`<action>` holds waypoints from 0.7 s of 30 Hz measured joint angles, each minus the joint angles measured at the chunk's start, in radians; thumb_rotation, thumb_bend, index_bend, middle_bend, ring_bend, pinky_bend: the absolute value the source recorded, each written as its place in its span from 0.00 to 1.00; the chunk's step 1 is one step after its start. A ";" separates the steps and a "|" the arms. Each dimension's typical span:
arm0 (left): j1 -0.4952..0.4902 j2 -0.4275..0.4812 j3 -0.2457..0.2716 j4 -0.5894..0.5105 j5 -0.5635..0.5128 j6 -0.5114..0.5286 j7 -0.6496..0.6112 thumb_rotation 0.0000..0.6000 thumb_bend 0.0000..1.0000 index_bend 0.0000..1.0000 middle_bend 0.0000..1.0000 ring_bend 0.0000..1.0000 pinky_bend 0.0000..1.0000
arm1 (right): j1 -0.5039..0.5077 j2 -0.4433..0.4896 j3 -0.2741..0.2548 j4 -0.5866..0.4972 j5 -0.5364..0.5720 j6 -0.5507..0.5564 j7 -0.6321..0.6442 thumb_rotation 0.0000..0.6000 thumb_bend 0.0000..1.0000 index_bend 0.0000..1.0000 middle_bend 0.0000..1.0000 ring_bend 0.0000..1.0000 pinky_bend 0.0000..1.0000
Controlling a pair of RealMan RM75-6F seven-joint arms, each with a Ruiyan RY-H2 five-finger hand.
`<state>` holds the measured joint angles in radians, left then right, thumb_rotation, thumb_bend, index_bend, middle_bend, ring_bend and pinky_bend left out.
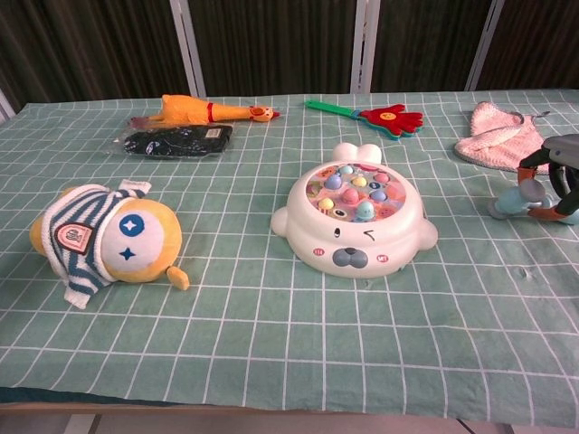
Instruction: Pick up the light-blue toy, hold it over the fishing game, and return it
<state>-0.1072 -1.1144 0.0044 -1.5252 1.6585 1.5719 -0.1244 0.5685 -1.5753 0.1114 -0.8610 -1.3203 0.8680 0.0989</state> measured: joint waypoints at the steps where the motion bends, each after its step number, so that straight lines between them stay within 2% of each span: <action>1: 0.000 0.000 0.000 0.000 0.000 0.000 0.000 1.00 0.47 0.03 0.00 0.00 0.01 | 0.000 0.000 0.001 0.001 0.002 -0.001 -0.001 1.00 0.42 0.62 0.50 0.64 0.67; 21: -0.001 0.000 0.002 0.001 0.004 0.001 0.000 1.00 0.47 0.03 0.00 0.00 0.01 | -0.006 0.009 0.023 -0.004 0.029 -0.003 -0.028 1.00 0.37 0.55 0.47 0.64 0.67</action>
<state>-0.1078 -1.1147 0.0060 -1.5247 1.6624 1.5731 -0.1244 0.5625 -1.5665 0.1344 -0.8650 -1.2909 0.8652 0.0704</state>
